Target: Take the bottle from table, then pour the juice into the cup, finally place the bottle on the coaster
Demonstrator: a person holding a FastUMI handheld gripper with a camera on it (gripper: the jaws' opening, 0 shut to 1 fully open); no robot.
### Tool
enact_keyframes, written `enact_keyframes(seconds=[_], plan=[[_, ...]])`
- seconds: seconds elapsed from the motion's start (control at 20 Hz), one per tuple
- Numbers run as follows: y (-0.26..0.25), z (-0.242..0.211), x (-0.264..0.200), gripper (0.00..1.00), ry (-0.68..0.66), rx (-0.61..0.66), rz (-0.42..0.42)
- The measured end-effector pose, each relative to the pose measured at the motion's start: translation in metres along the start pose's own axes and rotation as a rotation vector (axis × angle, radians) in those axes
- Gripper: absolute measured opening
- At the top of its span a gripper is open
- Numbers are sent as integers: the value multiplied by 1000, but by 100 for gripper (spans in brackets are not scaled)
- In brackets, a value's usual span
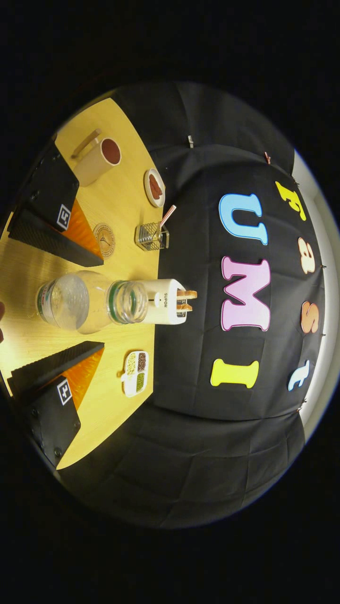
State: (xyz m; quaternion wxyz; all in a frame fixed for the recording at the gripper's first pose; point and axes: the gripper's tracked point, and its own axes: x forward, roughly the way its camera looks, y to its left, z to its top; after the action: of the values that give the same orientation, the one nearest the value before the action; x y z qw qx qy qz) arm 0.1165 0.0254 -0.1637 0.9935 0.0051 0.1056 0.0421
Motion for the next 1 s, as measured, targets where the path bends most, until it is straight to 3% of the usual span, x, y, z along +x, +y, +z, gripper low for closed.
enact_keyframes(seconds=[0.55,0.7,0.85,1.0], plan=[[10,-22,10,97,23,-25,30],[5,-25,12,94,29,-38,24],[4,-24,14,82,30,-29,26],[5,-23,14,80,34,-39,32]])
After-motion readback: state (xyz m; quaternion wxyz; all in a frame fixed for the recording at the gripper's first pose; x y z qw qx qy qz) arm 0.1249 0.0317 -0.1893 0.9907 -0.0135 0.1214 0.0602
